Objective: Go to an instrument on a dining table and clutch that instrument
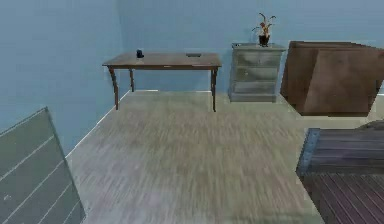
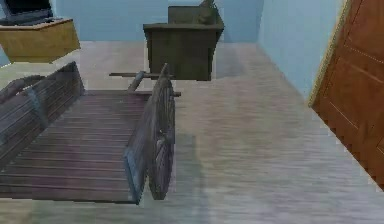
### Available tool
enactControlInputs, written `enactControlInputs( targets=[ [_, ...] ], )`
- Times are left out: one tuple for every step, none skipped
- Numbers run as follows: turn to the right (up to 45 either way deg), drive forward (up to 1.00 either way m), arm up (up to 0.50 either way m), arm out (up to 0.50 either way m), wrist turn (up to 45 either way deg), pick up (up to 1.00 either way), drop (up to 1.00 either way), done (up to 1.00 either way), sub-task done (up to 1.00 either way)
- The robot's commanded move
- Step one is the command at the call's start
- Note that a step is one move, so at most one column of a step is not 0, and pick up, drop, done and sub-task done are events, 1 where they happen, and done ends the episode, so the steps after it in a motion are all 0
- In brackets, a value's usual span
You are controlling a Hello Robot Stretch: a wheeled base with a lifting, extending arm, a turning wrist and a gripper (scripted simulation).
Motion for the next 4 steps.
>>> enactControlInputs(
  targets=[
    [0.0, 1.0, 0.0, 0.0, 0.0, 0.0, 0.0, 0.0, 0.0],
    [6.0, 0.0, 0.0, 0.0, 0.0, 0.0, 0.0, 0.0, 0.0],
    [0.0, 0.5, 0.0, 0.0, 0.0, 0.0, 0.0, 0.0, 0.0],
    [9.0, 0.0, 0.0, 0.0, 0.0, 0.0, 0.0, 0.0, 0.0]
  ],
)
